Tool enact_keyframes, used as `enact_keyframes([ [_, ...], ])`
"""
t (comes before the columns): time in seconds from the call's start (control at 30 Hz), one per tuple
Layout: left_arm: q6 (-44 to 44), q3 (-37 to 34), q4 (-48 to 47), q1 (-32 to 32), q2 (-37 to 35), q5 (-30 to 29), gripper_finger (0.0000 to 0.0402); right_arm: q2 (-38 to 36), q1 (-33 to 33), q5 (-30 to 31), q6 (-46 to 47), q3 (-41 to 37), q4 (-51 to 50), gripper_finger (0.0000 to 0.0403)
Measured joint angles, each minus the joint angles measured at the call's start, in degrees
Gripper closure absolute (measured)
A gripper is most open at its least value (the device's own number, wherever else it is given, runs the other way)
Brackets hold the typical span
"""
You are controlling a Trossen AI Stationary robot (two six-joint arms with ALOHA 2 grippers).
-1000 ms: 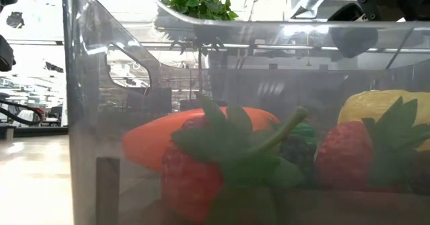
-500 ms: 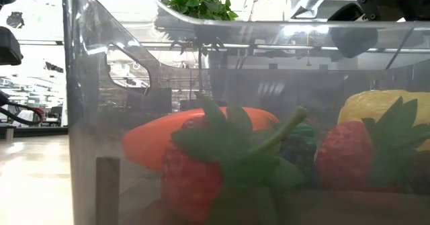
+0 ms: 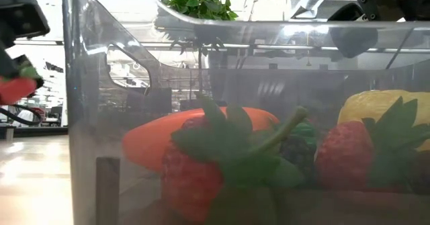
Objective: Pick and placing Produce into tupperware
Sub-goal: Put the red strawberry into the black bin
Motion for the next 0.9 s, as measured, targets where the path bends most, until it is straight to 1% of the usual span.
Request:
enact_keyframes([
  [0.43,18.5,0.0,21.6,11.0,0.0,8.3,0.0258,0.0,0.0,0.0,-0.1,0.0,0.0,0.0294],
  [0.63,24.6,0.1,30.8,13.6,0.5,9.3,0.0258,0.0,0.0,0.0,-0.5,0.0,0.0,0.0294],
  [0.77,27.1,1.0,35.7,15.0,4.5,10.5,0.0258,0.0,0.0,0.4,-0.7,0.0,-0.1,0.0294],
  [0.9,29.8,6.5,36.0,16.1,11.7,12.9,0.0258,0.0,0.0,1.6,-1.1,0.0,-0.1,0.0294],
])
